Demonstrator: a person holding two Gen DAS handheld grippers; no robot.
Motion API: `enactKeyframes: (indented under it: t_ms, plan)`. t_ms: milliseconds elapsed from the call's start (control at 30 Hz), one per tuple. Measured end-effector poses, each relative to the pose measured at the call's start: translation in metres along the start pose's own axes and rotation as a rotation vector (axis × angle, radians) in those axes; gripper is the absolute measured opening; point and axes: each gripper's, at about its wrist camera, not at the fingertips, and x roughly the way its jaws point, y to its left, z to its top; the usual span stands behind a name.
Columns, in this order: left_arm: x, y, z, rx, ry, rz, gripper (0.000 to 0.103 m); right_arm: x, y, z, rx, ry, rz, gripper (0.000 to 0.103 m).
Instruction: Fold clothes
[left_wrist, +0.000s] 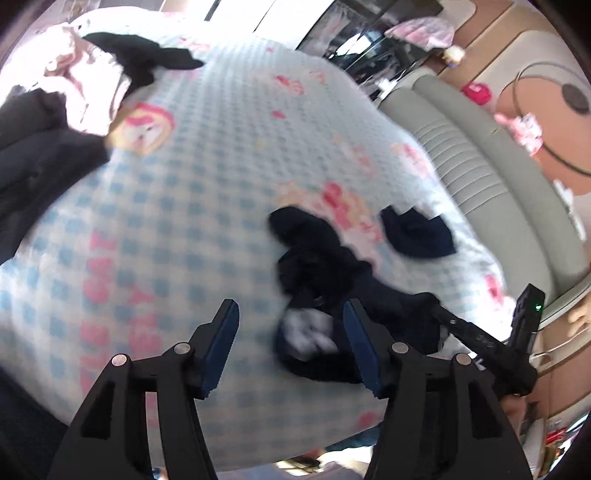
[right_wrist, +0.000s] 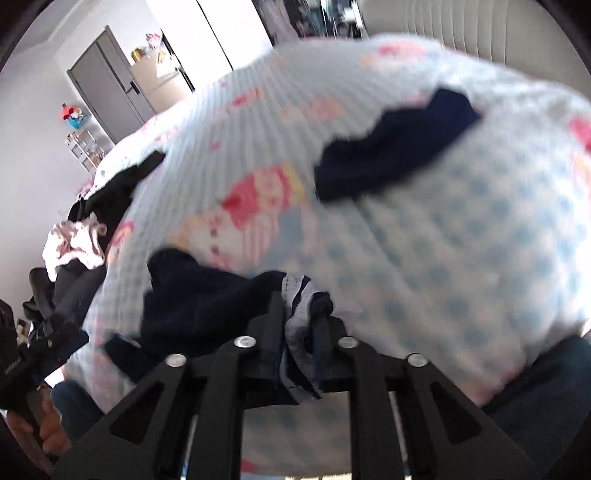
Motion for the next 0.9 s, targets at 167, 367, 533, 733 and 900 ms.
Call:
enactKeyframes:
  t_ms: [167, 367, 533, 733, 900]
  plan:
    - [0.015, -0.014, -0.016, 0.175, 0.080, 0.086, 0.060, 0.001, -0.009, 0.002, -0.011, 0.026, -0.015, 0.045]
    - [0.008, -0.010, -0.033, 0.184, 0.135, 0.030, 0.060, -0.023, -0.018, 0.001, -0.109, 0.027, -0.088, 0.056]
    - [0.031, -0.003, -0.045, 0.111, 0.210, -0.020, 0.062, 0.005, -0.017, -0.016, -0.063, 0.170, 0.054, 0.060]
    - [0.032, -0.019, -0.038, 0.155, 0.151, 0.136, 0.010, 0.033, -0.002, -0.023, -0.065, 0.154, 0.048, 0.035]
    - [0.014, -0.021, -0.026, 0.160, 0.121, 0.268, 0.015, -0.001, 0.005, -0.005, -0.079, -0.014, 0.033, 0.016]
